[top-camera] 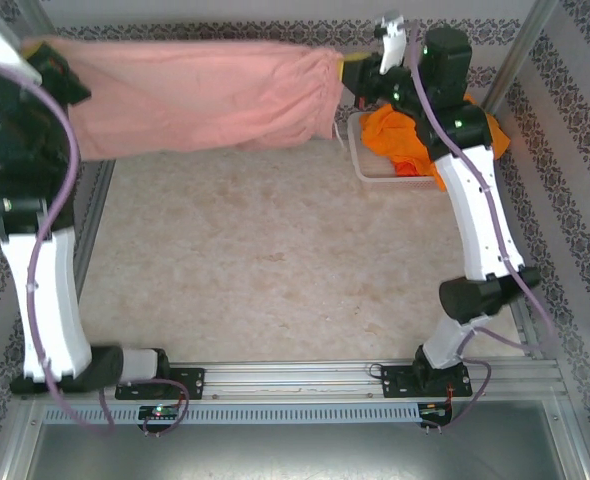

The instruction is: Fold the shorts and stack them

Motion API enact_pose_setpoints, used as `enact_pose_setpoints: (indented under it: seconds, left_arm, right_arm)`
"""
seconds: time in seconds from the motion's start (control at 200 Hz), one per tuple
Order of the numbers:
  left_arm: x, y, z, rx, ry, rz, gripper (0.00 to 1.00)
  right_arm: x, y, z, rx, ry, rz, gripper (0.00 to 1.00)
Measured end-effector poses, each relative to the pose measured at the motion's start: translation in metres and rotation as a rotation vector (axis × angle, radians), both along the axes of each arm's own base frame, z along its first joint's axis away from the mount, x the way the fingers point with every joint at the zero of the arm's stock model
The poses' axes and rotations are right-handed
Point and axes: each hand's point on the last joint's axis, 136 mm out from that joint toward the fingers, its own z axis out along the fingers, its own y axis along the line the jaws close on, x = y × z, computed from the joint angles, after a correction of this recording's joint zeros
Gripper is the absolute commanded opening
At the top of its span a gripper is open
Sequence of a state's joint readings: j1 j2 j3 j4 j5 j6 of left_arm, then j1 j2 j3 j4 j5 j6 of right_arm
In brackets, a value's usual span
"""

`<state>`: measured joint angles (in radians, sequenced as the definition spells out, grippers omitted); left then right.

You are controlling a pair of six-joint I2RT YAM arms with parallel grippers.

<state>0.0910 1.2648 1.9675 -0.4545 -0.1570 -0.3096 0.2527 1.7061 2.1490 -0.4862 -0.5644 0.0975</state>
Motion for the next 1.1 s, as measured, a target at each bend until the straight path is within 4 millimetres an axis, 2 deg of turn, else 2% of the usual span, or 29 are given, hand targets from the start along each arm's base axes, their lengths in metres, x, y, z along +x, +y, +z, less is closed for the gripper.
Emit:
enact_pose_setpoints:
  seconds: [0.06,0.13,0.21,0.315,0.39,0.46,0.56,0.659,0.784,0.954,1.104]
  left_arm:
    - [-0.019,-0.002,-0.026,-0.002,0.001,0.0,0.0]
    - [-0.028,-0.003,-0.065,-0.013,0.032,-0.004,0.0]
    - [-0.036,-0.004,-0.123,-0.039,0.11,-0.006,0.0]
    - [-0.045,-0.002,-0.209,-0.093,0.258,0.01,0.0]
    - [-0.056,0.0,-0.255,-0.122,0.344,0.035,0.0]
    - [-0.063,0.002,-0.284,-0.14,0.419,0.055,0.0]
    - [-0.063,0.005,-0.298,-0.146,0.483,0.074,0.0]
    - [-0.05,0.006,-0.302,-0.145,0.54,0.075,0.0]
    - [-0.018,0.005,-0.299,-0.141,0.587,0.051,0.0]
    - [0.03,0.001,-0.314,-0.148,0.647,0.01,0.0]
    - [0.076,-0.003,-0.317,-0.136,0.672,-0.027,0.0]
  right_arm:
    - [-0.01,0.002,-0.029,-0.026,0.038,0.027,0.0]
    - [-0.019,0.004,-0.072,-0.048,0.093,0.053,0.0]
    - [-0.033,0.005,-0.131,-0.07,0.171,0.074,0.0]
    - [-0.063,0.011,-0.209,-0.107,0.296,0.103,0.0]
    - [-0.089,0.021,-0.247,-0.137,0.361,0.142,0.0]
    - [-0.109,0.032,-0.273,-0.165,0.405,0.177,0.0]
    - [-0.124,0.039,-0.294,-0.197,0.444,0.194,0.0]
    - [-0.12,0.033,-0.302,-0.215,0.461,0.144,0.0]
    - [-0.112,0.027,-0.305,-0.226,0.463,0.081,0.0]
    - [-0.1,0.016,-0.309,-0.243,0.469,-0.004,0.0]
    - [-0.082,-0.005,-0.321,-0.245,0.51,-0.116,0.0]
